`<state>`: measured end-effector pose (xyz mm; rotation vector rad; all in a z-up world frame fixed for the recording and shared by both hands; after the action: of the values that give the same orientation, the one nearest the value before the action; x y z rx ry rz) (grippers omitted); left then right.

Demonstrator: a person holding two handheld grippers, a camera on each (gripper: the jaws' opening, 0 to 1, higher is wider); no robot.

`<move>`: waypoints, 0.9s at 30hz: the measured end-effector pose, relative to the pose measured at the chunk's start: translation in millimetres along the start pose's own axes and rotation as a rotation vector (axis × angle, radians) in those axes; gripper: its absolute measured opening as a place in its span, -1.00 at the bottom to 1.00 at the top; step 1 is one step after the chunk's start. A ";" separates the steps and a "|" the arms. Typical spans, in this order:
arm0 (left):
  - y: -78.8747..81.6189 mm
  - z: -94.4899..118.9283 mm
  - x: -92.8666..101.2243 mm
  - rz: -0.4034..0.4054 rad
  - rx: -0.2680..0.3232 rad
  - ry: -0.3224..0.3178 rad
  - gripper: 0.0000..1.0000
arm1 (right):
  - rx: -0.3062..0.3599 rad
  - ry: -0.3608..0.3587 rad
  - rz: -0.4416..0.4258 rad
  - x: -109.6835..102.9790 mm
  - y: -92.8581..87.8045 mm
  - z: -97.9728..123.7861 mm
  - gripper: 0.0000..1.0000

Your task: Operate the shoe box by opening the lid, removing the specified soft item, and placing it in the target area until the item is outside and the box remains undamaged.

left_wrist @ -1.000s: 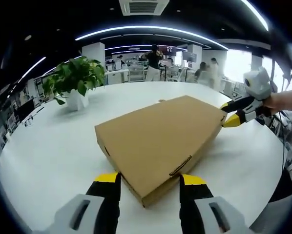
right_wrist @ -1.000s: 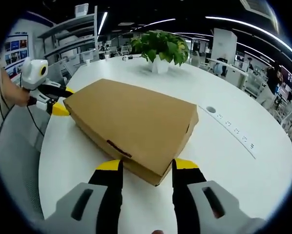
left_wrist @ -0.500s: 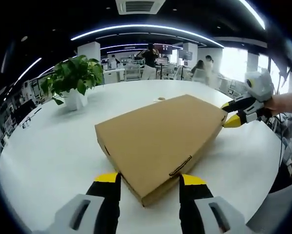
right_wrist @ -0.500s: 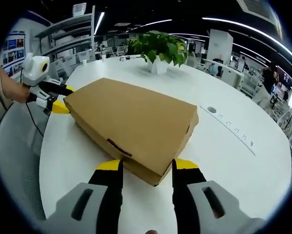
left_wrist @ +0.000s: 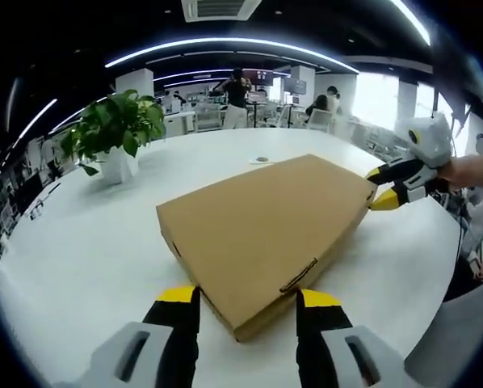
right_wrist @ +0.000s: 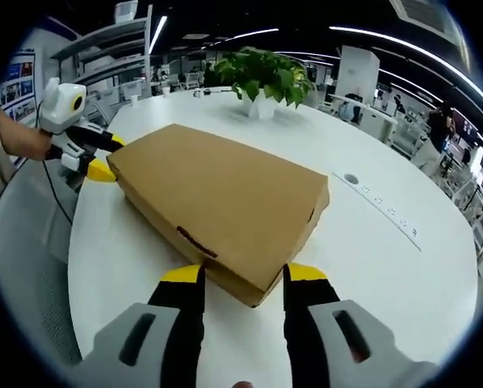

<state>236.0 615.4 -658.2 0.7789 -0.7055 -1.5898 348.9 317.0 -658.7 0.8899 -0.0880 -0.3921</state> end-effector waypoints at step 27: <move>-5.5 2.8 -52.1 -0.110 -0.038 -0.117 -0.06 | 0.007 -0.071 -0.046 -57.0 5.2 -14.2 -0.38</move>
<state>236.0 667.8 -655.5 0.7116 -0.7240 -1.7548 301.1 351.4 -658.7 0.8863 -0.1342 -0.4669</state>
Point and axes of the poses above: the point that each gripper's makers call its tool centre point, and the gripper's own axes: z roughly backward along the fingers, x roughly to its right, y roughly out of its top, the point moved 9 cm from there along z, roughly backward along the fingers, and after that the axes turned 12 degrees about y, right-handed, at the moved point
